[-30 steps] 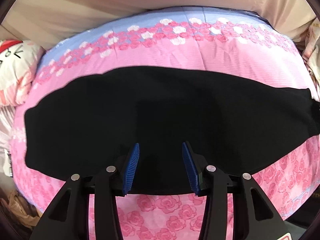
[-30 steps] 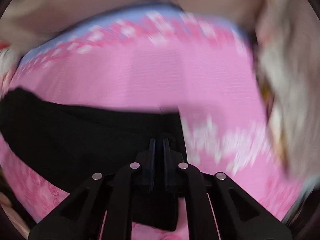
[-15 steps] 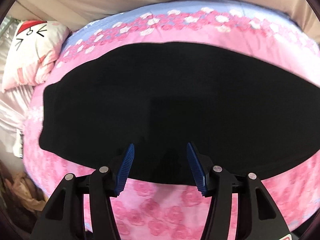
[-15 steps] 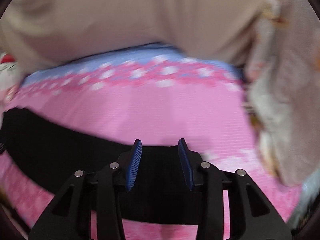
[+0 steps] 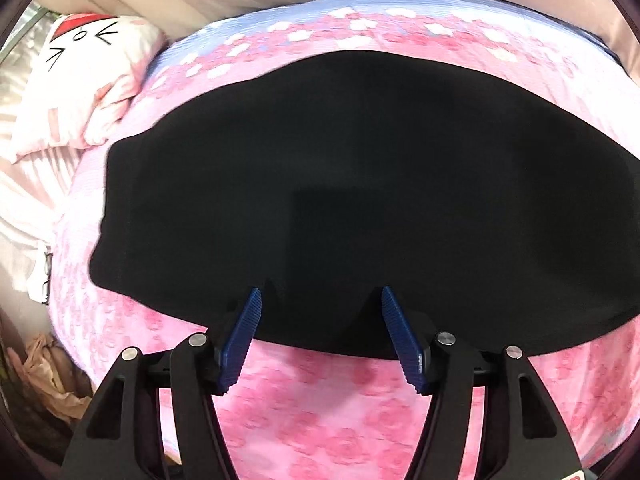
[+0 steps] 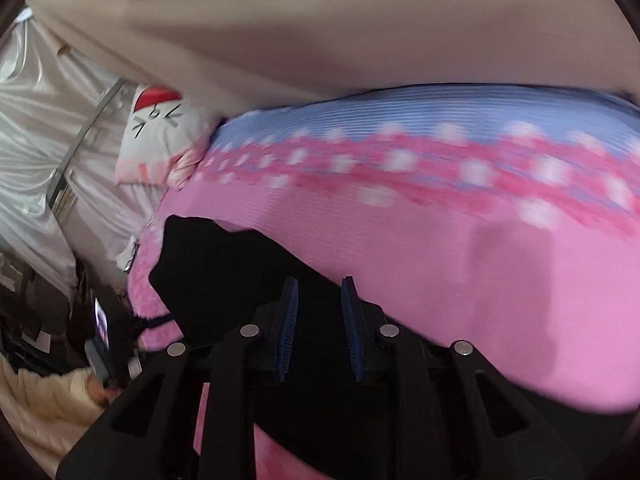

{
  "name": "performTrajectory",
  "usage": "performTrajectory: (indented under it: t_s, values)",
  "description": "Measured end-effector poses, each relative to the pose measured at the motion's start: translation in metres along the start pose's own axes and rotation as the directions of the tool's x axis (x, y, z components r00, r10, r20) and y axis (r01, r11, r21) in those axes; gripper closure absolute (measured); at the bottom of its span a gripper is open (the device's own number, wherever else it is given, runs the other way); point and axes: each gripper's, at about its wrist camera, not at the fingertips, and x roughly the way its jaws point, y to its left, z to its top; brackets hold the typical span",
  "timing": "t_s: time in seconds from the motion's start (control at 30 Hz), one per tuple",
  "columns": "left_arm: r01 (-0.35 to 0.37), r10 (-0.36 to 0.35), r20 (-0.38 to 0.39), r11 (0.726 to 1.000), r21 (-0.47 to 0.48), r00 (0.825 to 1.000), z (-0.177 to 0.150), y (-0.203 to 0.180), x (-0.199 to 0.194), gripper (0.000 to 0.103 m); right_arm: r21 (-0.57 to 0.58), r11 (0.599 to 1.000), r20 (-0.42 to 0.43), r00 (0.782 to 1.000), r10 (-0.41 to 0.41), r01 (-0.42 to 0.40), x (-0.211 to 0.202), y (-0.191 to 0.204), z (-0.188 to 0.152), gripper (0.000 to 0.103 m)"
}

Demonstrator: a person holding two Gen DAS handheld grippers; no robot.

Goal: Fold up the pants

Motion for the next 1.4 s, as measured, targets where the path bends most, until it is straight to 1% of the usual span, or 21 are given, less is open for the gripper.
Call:
performTrajectory:
  t_s: [0.07,0.13,0.2,0.27,0.3,0.33,0.37,0.47,0.57,0.6,0.63,0.67,0.7,0.77,0.9,1.07,1.23,1.27,1.3,1.33,1.4]
  values:
    - [-0.047,0.047,0.008,0.998,-0.028,0.999,-0.003,0.023,0.002,0.042,-0.043,0.999,-0.087,0.996,-0.018,0.015,0.07,0.032,0.029,0.08]
    - [-0.079,0.078,-0.007,0.992,-0.1,0.997,-0.01,0.057,0.004,0.042,-0.205,0.978,-0.133,0.99,-0.051,0.023,0.129,0.092,0.039,0.08]
    - [-0.083,0.079,-0.026,0.972,-0.218,0.997,-0.022,0.102,0.007,0.042,-0.38,0.925,-0.142,0.989,-0.047,-0.01,0.171,0.154,0.031,0.078]
    - [-0.09,0.082,-0.037,0.941,-0.325,0.996,-0.04,0.146,0.006,0.042,-0.551,0.834,-0.168,0.983,-0.073,-0.033,0.214,0.209,0.012,0.064]
    - [-0.105,0.096,-0.044,0.922,-0.371,0.994,-0.052,0.17,0.004,0.042,-0.645,0.764,-0.168,0.981,-0.094,-0.037,0.24,0.24,-0.003,0.045]
    - [-0.121,0.11,-0.051,0.908,-0.4,0.993,-0.063,0.188,0.003,0.042,-0.699,0.714,-0.159,0.982,-0.105,-0.037,0.254,0.263,-0.014,0.035]
    - [-0.151,0.138,-0.063,0.894,-0.421,0.988,-0.076,0.208,0.002,0.042,-0.777,0.628,-0.141,0.984,-0.105,-0.044,0.28,0.293,-0.033,0.024]
    - [-0.238,0.212,-0.107,0.866,-0.439,0.971,-0.107,0.251,0.002,0.042,-0.913,0.401,-0.127,0.984,-0.123,-0.067,0.346,0.35,-0.091,0.023]
    - [-0.248,0.202,-0.146,0.848,-0.469,0.968,-0.126,0.284,0.013,0.042,-0.98,0.199,-0.058,0.967,-0.247,-0.008,0.423,0.368,-0.136,0.025]
    - [-0.241,0.192,-0.151,0.845,-0.478,0.97,-0.129,0.295,0.018,0.042,-0.987,0.159,-0.041,0.955,-0.295,0.007,0.449,0.369,-0.144,0.045]
    - [-0.238,0.185,-0.156,0.845,-0.48,0.97,-0.129,0.303,0.023,0.042,-0.986,0.165,-0.067,0.948,-0.312,-0.015,0.463,0.362,-0.145,0.074]
    - [-0.227,0.177,-0.149,0.845,-0.484,0.973,-0.128,0.314,0.028,0.042,-0.959,0.278,-0.133,0.95,-0.282,-0.052,0.472,0.351,-0.125,0.094]
    - [-0.206,0.161,-0.133,0.85,-0.484,0.978,-0.127,0.317,0.033,0.042,-0.933,0.352,-0.18,0.939,-0.294,-0.068,0.473,0.346,-0.106,0.097]
    - [-0.145,0.118,-0.087,0.871,-0.469,0.989,-0.117,0.327,0.038,0.042,-0.876,0.475,-0.223,0.941,-0.255,-0.079,0.467,0.343,-0.058,0.097]
    - [0.003,0.008,0.029,0.926,-0.377,1.0,-0.064,0.332,0.058,0.042,-0.751,0.659,-0.146,0.96,-0.238,0.049,0.449,0.317,0.06,0.097]
    - [0.092,-0.079,0.054,0.945,-0.314,0.995,0.003,0.318,0.099,0.04,-0.683,0.695,-0.019,0.946,-0.325,0.225,0.434,0.266,0.158,0.097]
    - [0.147,-0.143,0.038,0.926,-0.349,0.989,0.033,0.311,0.127,0.038,-0.65,0.71,0.01,0.937,-0.349,0.271,0.448,0.244,0.188,0.097]
    - [0.147,-0.142,0.039,0.934,-0.327,0.989,0.036,0.306,0.127,0.045,-0.644,0.714,0.013,0.938,-0.347,0.273,0.454,0.241,0.187,0.097]
    - [0.172,-0.165,0.049,0.939,-0.299,0.985,0.038,0.302,0.125,0.072,-0.641,0.715,0.022,0.938,-0.345,0.278,0.459,0.24,0.185,0.097]
    - [0.206,-0.199,0.054,0.938,-0.278,0.979,0.038,0.3,0.122,0.074,-0.639,0.716,0.034,0.939,-0.341,0.283,0.464,0.238,0.183,0.097]
    - [0.156,-0.149,0.048,0.963,-0.222,0.988,0.037,0.294,0.115,0.087,-0.634,0.712,0.065,0.938,-0.341,0.303,0.47,0.235,0.184,0.097]
